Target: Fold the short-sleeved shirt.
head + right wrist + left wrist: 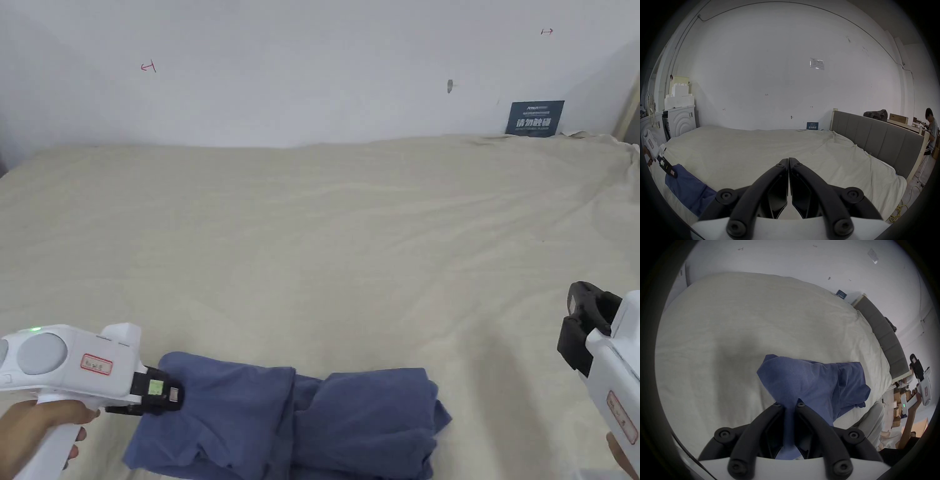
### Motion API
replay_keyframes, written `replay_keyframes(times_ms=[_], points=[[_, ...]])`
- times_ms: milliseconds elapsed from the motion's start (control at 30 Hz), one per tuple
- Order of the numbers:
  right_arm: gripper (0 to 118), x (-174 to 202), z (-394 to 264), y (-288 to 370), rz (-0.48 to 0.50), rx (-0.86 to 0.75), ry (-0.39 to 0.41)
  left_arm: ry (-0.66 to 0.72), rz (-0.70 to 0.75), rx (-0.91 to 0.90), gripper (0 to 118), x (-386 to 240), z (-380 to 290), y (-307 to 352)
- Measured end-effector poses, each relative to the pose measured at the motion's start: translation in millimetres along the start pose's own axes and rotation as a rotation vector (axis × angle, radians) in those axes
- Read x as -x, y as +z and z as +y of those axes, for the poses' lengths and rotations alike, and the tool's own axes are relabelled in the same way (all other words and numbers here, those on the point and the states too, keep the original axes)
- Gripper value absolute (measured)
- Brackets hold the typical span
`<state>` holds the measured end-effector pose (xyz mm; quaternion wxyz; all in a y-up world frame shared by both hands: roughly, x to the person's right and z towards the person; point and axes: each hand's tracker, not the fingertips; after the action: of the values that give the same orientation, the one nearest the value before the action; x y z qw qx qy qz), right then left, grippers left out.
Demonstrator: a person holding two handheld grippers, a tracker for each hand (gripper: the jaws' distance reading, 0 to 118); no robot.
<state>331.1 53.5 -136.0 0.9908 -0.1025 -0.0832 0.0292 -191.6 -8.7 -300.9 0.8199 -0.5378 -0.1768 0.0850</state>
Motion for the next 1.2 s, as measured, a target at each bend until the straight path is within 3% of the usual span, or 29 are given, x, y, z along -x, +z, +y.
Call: replay_keyframes(times_ms=[133, 367, 800, 1200], points=[[1, 1.9, -2.4, -1.5, 0.01, 0.002, -0.007, 0.051, 0.031, 0.003, 6, 7.2, -0.1, 2.5], [1, -3.3, -5.1, 0.9, 0.014, 0.004, -0.018, 0.055, 0.046, 0.056, 6, -42.6, 14.4, -12.0], [1, -12.8, -3.1, 4.7, -0.019, -0.007, -0.038, -0.144, -0.114, 0.122, 6, -184.3, 39.2, -74.6], [1, -38.0, -7.0, 16.7, -0.052, -0.007, -0.036, -0.281, -0.099, 0.228, 6, -268.0, 14.7, -154.6]])
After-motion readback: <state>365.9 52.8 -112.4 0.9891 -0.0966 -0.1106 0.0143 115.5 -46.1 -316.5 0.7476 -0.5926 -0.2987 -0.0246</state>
